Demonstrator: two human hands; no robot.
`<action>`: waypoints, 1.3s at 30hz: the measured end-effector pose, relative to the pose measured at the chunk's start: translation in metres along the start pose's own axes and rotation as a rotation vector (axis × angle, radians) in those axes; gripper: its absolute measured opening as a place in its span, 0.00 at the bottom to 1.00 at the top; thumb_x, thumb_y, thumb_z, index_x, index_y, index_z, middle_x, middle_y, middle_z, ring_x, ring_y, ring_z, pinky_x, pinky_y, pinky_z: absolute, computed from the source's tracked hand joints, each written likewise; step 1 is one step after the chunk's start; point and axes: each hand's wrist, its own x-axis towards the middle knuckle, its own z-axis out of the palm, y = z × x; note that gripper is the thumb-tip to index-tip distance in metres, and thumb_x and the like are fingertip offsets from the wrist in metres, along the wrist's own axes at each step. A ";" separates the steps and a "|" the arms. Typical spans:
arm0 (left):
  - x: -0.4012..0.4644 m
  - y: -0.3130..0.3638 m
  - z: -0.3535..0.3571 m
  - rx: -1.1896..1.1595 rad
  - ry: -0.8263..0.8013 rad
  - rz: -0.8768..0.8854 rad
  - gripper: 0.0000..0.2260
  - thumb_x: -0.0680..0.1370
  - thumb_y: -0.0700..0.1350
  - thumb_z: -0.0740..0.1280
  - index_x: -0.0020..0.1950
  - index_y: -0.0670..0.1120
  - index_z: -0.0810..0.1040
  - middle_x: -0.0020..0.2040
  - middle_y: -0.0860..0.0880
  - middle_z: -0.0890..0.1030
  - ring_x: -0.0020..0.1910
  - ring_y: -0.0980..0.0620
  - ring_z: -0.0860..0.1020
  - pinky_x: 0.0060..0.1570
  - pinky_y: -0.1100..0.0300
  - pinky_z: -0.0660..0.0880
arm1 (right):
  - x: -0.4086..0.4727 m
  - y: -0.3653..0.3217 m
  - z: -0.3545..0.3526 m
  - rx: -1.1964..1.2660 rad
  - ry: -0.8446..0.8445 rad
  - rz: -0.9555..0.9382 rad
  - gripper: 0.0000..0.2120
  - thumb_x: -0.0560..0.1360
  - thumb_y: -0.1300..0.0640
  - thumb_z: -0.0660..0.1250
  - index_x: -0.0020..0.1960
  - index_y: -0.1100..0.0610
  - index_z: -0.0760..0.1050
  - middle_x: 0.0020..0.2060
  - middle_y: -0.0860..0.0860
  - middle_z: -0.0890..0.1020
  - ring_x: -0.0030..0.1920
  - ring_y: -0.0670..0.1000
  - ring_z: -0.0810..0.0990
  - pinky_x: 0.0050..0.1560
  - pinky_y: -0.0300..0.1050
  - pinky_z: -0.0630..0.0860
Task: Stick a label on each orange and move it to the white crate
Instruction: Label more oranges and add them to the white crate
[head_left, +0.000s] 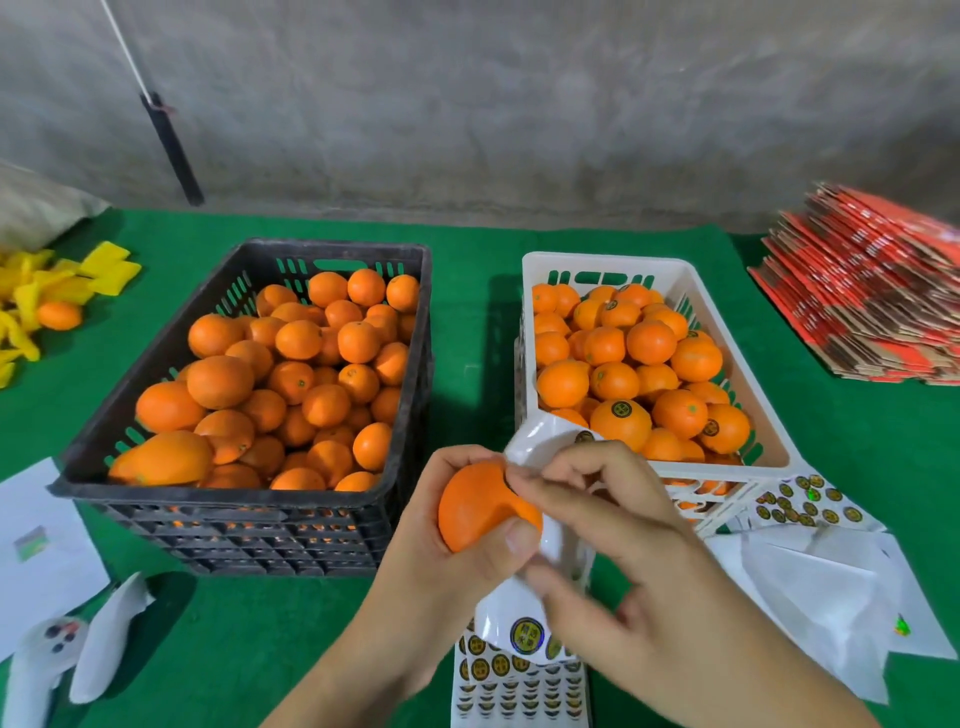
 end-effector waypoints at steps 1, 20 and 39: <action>0.000 -0.001 0.001 -0.039 0.020 -0.023 0.39 0.59 0.66 0.84 0.64 0.51 0.77 0.59 0.44 0.83 0.58 0.42 0.81 0.59 0.46 0.78 | -0.002 0.002 0.002 -0.089 -0.048 -0.002 0.31 0.77 0.45 0.74 0.78 0.45 0.71 0.68 0.42 0.69 0.69 0.50 0.72 0.61 0.41 0.73; 0.023 -0.022 -0.026 -0.313 0.236 -0.130 0.11 0.72 0.43 0.72 0.54 0.46 0.86 0.61 0.38 0.85 0.55 0.43 0.86 0.53 0.53 0.84 | 0.039 0.064 -0.048 -0.016 0.192 0.139 0.32 0.69 0.34 0.77 0.69 0.44 0.78 0.60 0.36 0.78 0.62 0.39 0.78 0.59 0.29 0.72; 0.079 0.013 -0.116 1.165 0.033 0.262 0.19 0.80 0.59 0.68 0.70 0.62 0.71 0.60 0.57 0.82 0.60 0.52 0.81 0.56 0.56 0.79 | 0.027 0.059 0.032 0.808 0.018 0.563 0.13 0.81 0.54 0.70 0.65 0.49 0.84 0.61 0.52 0.87 0.62 0.56 0.86 0.60 0.47 0.83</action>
